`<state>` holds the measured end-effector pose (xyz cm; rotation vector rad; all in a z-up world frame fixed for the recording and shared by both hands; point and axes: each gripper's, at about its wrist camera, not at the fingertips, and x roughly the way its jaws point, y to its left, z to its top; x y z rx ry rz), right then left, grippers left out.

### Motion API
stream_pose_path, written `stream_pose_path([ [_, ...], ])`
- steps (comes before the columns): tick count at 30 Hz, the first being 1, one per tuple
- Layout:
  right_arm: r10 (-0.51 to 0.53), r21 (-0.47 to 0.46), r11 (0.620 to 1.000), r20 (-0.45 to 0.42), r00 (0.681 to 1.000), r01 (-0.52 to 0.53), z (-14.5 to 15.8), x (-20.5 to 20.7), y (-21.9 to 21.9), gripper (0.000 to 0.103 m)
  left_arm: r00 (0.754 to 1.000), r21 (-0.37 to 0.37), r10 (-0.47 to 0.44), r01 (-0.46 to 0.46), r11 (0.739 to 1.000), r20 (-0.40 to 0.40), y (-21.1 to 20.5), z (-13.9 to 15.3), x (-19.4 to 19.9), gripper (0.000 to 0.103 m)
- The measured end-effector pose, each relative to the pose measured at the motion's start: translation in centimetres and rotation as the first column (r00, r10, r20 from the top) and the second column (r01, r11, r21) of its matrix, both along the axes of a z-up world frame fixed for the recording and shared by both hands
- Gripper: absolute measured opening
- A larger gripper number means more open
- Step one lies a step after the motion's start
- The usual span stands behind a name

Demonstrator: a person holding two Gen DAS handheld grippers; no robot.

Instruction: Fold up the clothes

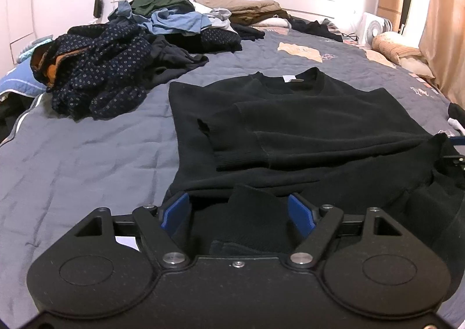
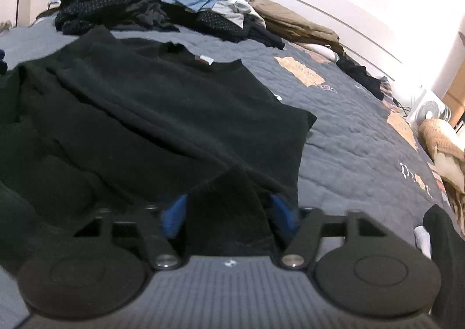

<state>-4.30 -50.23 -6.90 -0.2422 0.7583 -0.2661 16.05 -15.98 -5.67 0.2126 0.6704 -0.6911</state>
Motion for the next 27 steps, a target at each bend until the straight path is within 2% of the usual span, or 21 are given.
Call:
stream_pose_path([
  [4,0.022,-0.046,0.999,-0.002,1.000,-0.023,0.1,0.0,0.5,0.049,1.000,-0.006,0.005,-0.005,1.000,-0.011,0.0,-0.1,0.1,0.075],
  [9,0.045,-0.151,0.988,-0.012,0.999,-0.046,0.1,-0.1,1.8,0.050,0.999,-0.025,0.024,-0.025,0.999,-0.027,0.3,0.1,0.5,0.075],
  [15,0.097,-0.220,0.970,-0.053,0.994,-0.107,-0.7,-0.2,2.8,0.050,1.000,0.003,0.000,0.000,1.000,-0.013,0.1,0.3,0.1,0.076],
  [21,0.120,-0.265,0.955,-0.075,0.990,-0.136,-1.5,-0.1,3.4,0.050,0.993,0.110,-0.105,0.098,0.989,0.055,-0.1,0.2,-0.8,0.076],
  [23,0.123,-0.266,0.954,-0.078,0.989,-0.139,-1.7,-0.1,3.4,0.050,0.990,0.133,-0.132,0.124,0.983,0.053,-0.1,-0.2,-0.7,0.076],
  [27,0.128,-0.258,0.955,-0.090,0.988,-0.147,-2.1,0.1,3.4,0.050,0.979,0.110,-0.199,0.202,0.973,-0.042,-0.3,-0.7,-0.3,0.076],
])
